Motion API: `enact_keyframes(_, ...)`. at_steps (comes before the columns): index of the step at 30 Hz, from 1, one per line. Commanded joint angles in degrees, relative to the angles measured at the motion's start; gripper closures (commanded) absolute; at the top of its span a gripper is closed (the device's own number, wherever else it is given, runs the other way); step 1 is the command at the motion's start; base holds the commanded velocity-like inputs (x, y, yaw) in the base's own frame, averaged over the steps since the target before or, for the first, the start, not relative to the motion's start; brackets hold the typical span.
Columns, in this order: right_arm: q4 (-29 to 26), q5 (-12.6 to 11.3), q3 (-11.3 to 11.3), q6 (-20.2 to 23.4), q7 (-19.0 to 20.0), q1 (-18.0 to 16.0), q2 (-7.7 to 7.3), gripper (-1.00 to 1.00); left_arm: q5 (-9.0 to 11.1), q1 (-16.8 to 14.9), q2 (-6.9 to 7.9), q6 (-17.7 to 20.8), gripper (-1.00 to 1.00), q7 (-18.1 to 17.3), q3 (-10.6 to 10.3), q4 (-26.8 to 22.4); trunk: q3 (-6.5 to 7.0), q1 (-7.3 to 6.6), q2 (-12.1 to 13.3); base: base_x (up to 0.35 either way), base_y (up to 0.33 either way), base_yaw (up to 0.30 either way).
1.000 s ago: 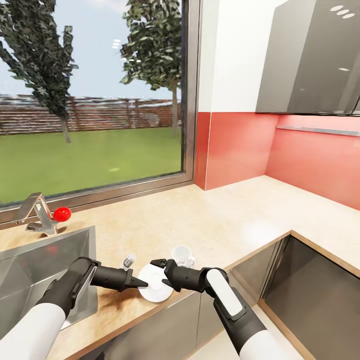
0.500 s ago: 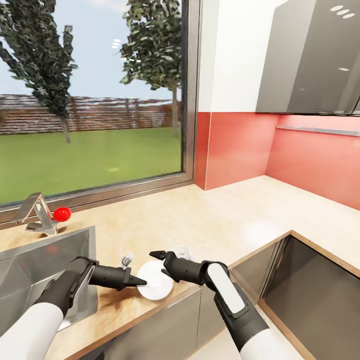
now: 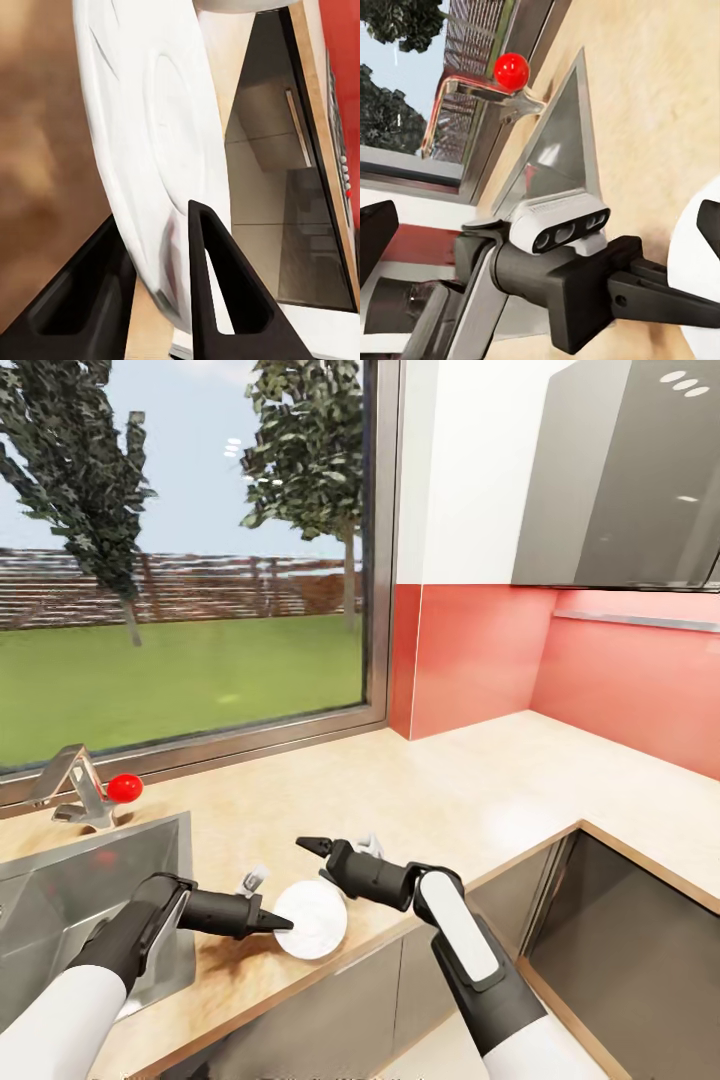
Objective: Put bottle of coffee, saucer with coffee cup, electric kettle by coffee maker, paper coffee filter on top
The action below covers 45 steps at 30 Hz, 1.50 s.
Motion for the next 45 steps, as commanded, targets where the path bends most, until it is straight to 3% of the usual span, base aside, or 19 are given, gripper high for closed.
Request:
enact_keyframes(1, -0.2, -0.6, 0.0, 0.1, -0.5, 0.0, 0.01, -1.00, -0.5, 0.0, 0.01, 0.6, 1.00, -0.5, 0.0, -0.1, -0.08, 0.00, -0.1, -0.093, 0.000, 0.000)
enact_keyframes(7, -6.4, -0.6, -0.1, 0.2, -0.5, 0.0, 0.01, -1.00, -0.5, 0.0, -0.08, 0.6, 1.00, -0.5, 0.0, -0.9, -0.08, 0.00, -0.1, -0.256, -0.009, 0.000)
enact_keyframes(23, -6.4, -0.5, -0.1, 0.2, -0.4, 0.0, 0.01, -1.00, -0.5, 0.0, -0.49, 0.6, 1.00, -0.5, -0.1, -0.9, -0.08, 0.00, -0.1, -0.311, -0.127, 0.005)
enact_keyframes(38, -6.2, -0.5, -0.1, 0.2, -0.4, 0.0, 0.01, -1.00, -0.5, 0.2, -0.63, 0.2, 1.00, -0.5, -0.2, -0.6, -0.08, 0.00, -0.1, -0.079, -0.248, 0.258)
enact_keyframes(40, -6.2, -0.5, -0.1, 0.2, -0.3, 0.0, 0.01, -1.00, -0.5, 3.3, -0.34, -0.7, 1.00, -0.6, -0.2, 0.0, -0.08, 0.00, -0.1, 0.000, -0.074, 0.278)
enact_keyframes(45, -6.1, -0.5, -0.1, 0.2, -0.3, 0.0, 0.01, -1.00, -0.6, 13.6, -0.20, -9.0, 1.00, -0.7, 0.0, 0.3, -0.08, 0.00, -0.1, 0.000, -0.013, 0.278)
